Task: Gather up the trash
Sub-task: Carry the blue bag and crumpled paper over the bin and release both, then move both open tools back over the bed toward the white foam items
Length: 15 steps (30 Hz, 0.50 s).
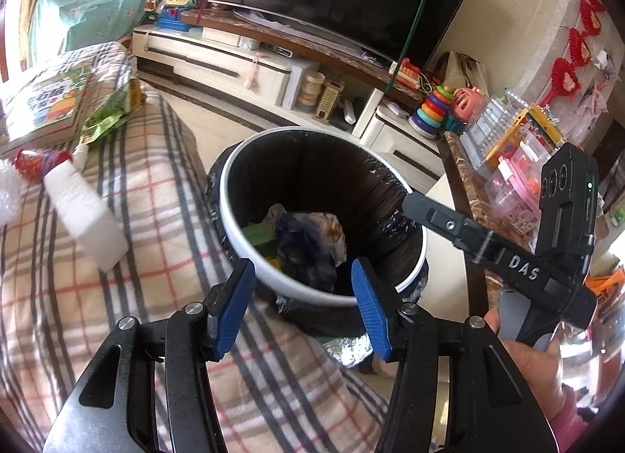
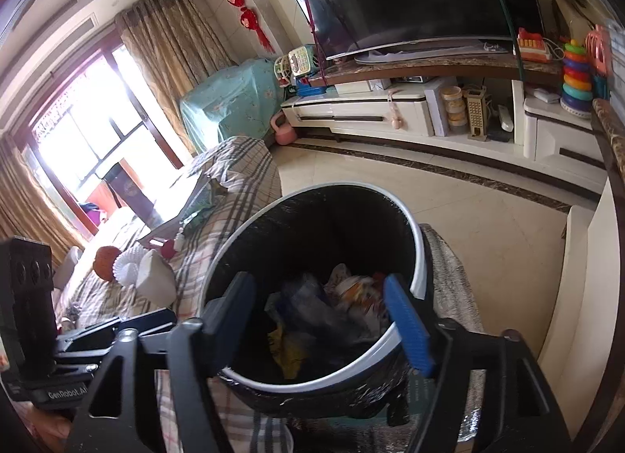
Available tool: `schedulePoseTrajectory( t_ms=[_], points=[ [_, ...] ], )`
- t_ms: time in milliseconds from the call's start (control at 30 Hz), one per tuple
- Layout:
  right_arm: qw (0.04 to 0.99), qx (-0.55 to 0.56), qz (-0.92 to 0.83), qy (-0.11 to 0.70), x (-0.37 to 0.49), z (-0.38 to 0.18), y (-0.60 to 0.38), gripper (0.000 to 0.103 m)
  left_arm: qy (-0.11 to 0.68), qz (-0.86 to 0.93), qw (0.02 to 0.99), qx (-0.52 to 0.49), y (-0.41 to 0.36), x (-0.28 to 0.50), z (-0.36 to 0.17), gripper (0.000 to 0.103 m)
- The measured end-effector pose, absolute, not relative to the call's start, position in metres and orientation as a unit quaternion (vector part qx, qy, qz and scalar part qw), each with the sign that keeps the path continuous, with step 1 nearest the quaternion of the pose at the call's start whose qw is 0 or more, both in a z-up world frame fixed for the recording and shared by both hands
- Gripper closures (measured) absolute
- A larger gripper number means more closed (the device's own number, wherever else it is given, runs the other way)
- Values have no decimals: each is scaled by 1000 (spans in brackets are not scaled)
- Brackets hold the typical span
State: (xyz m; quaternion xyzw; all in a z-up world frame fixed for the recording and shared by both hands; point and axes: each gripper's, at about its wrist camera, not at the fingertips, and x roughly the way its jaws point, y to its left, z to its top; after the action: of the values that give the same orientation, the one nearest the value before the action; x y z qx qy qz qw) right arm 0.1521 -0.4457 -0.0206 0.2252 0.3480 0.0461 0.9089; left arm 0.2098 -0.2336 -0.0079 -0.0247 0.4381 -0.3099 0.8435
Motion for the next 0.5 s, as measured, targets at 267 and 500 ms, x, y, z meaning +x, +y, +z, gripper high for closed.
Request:
schedulePoseTrajectory(
  t_ms=[267,500],
  points=[
    [911,229,61,339,144,-14,-429,9,427,-286,857,-41,-200,191,-8,41],
    [911,219,79,341,139,-14,-402,6,418,-250,871,-57,-160,176,-11,34]
  ],
)
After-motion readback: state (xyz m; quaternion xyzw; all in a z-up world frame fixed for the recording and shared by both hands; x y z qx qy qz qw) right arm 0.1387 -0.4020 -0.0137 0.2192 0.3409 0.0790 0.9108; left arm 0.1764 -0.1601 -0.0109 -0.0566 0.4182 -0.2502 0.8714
